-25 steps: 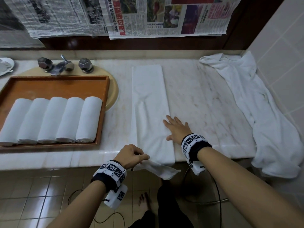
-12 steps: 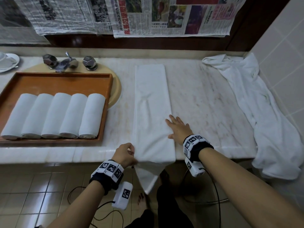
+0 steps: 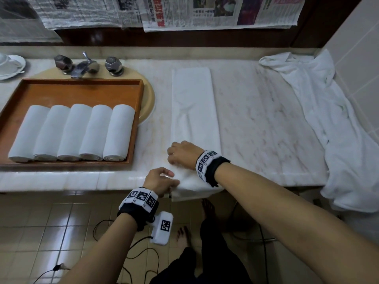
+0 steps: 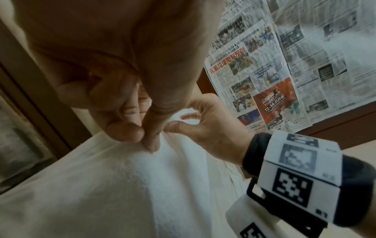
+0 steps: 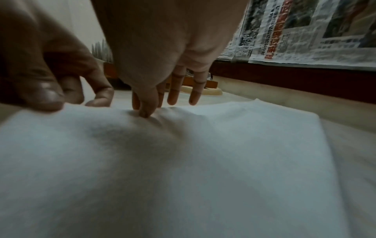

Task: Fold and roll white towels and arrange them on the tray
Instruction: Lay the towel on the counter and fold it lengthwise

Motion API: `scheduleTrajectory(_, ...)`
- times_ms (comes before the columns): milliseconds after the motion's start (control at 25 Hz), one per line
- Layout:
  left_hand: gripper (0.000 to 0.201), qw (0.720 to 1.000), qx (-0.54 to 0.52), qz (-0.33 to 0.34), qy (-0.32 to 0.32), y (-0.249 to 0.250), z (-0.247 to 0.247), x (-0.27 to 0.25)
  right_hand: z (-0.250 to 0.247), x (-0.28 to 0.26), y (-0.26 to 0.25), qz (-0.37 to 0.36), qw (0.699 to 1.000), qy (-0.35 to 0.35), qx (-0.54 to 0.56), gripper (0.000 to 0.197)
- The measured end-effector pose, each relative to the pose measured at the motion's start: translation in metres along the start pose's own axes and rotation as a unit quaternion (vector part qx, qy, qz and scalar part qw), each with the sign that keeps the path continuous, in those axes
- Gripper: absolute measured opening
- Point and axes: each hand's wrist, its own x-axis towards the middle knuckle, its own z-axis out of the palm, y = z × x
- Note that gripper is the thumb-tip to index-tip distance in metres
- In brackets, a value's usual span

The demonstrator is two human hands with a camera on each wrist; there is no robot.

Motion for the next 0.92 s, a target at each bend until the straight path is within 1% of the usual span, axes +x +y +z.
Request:
scheduleTrajectory(120, 0.026, 1.000, 0.000, -0.010, 0.004, 0.001, -0.001, -0.003, -0.006, 0.007, 0.007, -0.016, 0.999, -0.014, -0.045, 0.021)
scheduleTrajectory(360, 0.024, 1.000, -0.001, -0.016, 0.014, 0.001, 0.000, -0.006, -0.009, 0.005, 0.013, -0.034, 0.998, 0.009, -0.060, 0.030)
scheduleTrajectory(520, 0.024, 1.000, 0.007, -0.014, 0.006, 0.003, 0.000, -0.008, -0.012, 0.010, 0.012, -0.004, 0.995, 0.000, -0.098, 0.035)
scheduleTrajectory(600, 0.024, 1.000, 0.010, -0.010, 0.004, 0.004, -0.002, -0.009, -0.017, 0.014, 0.014, 0.007, 0.992, -0.014, -0.122, 0.033)
scheduleTrajectory(720, 0.016, 1.000, 0.009, 0.002, 0.002, 0.000, -0.002, -0.012, -0.024, 0.019, 0.017, 0.012, 0.994, -0.027, -0.103, 0.029)
scheduleTrajectory(840, 0.015, 1.000, 0.005, 0.011, -0.010, -0.002, -0.002, -0.014, -0.021, 0.020, 0.015, 0.028, 0.994, -0.035, -0.100, 0.030)
scheduleTrajectory(920, 0.016, 1.000, 0.006, 0.004, -0.020, -0.001, -0.003, -0.015, -0.020, 0.021, 0.015, 0.035, 0.992, -0.041, -0.111, 0.031)
